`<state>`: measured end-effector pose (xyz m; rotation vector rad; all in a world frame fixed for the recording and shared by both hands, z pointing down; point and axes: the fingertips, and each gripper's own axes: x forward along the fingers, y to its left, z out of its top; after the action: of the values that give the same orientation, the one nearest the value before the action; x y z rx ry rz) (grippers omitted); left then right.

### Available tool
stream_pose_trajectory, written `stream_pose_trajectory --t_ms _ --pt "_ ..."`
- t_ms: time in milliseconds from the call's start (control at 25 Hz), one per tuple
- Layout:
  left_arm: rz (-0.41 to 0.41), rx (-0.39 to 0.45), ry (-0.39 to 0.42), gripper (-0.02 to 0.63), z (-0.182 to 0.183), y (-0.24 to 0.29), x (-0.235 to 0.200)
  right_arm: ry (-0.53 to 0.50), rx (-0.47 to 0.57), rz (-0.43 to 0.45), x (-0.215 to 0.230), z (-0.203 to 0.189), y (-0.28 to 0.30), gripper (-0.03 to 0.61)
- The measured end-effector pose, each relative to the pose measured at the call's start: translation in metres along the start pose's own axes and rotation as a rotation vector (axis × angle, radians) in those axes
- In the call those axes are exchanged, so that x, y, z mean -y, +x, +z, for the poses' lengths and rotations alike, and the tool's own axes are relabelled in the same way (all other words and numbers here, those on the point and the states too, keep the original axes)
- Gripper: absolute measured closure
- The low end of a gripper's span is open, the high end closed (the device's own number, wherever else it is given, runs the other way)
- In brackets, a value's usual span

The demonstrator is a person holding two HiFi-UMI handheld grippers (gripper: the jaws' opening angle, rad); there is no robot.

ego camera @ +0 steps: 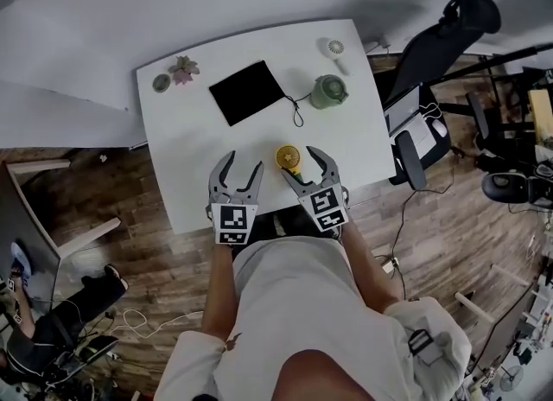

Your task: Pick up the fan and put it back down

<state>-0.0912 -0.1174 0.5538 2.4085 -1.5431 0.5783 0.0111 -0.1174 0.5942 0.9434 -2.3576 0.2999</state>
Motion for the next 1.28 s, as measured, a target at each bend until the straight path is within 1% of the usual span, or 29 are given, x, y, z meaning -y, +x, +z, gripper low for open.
stream_pose_trajectory --t_ms 280,520,680,800,1000,1280 --pt "-0.083 -0.049 -0.002 0.357 -0.025 0.028 -0.005 0.045 -0.079 -0.015 0.000 -0.029 0.028 0.242" --pt "-0.132 -0.087 -0.011 0.359 -0.042 0.045 -0.008 0.053 -0.161 -0.024 0.000 -0.052 0.046 0.211" --pt "-0.156 -0.111 -0.014 0.360 -0.052 0.055 -0.008 0.061 -0.201 -0.014 -0.002 -0.062 0.057 0.189" --pt "-0.172 -0.131 -0.012 0.360 -0.060 0.060 -0.008 0.073 -0.208 -0.007 -0.004 -0.068 0.066 0.178" --pt "-0.189 -0.148 -0.015 0.362 -0.070 0.068 -0.009 0.088 -0.249 -0.010 -0.003 -0.085 0.077 0.172" --pt "-0.203 -0.164 -0.023 0.365 -0.078 0.071 -0.008 0.119 -0.278 0.009 -0.007 -0.100 0.089 0.160"
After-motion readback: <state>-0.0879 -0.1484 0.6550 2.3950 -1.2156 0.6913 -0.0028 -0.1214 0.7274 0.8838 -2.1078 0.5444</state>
